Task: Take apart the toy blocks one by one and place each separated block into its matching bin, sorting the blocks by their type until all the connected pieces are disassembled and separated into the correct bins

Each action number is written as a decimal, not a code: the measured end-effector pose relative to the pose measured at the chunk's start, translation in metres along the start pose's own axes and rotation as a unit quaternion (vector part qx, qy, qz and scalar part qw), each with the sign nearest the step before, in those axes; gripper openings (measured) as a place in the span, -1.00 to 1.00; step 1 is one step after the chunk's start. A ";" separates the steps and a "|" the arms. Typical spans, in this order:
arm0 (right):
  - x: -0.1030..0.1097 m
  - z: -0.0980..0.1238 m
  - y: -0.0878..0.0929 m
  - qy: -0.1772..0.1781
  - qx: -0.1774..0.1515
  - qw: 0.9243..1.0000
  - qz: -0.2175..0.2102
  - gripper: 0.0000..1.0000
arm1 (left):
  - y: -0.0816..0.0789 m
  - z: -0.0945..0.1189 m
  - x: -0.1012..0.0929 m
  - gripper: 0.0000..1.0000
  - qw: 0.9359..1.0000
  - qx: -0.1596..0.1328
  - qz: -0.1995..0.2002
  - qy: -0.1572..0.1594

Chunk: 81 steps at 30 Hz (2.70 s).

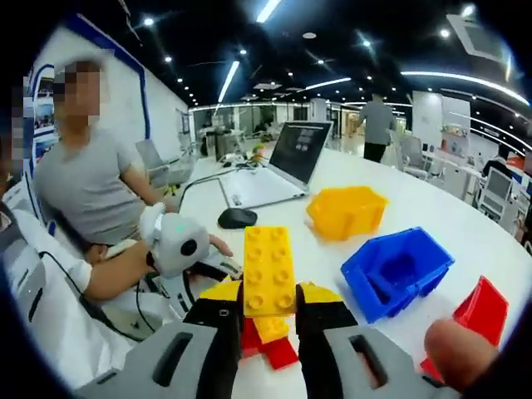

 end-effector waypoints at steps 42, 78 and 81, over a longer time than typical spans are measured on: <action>-0.103 -0.221 -0.077 0.233 0.113 0.965 -0.034 -0.49 | -0.010 0.085 0.082 0.39 0.976 -0.058 0.033 -0.209; -0.038 -0.037 -0.007 0.035 0.040 0.998 0.043 -0.14 | -0.016 0.041 0.029 0.52 0.997 -0.065 0.004 -0.044; -0.028 -0.024 0.005 0.015 0.042 0.998 0.049 -0.14 | -0.012 0.033 0.024 0.52 0.998 -0.058 0.015 -0.022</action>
Point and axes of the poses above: the point that each gripper's makers call its tool centre point, and the gripper's own axes: z roughly backward along the fingers, x roughly to its left, y roughly out of its underside, the point moved 7 cm from there along z, roughly backward along the fingers, and after that the axes turned 6 degrees about y, right-handed, at the moved point
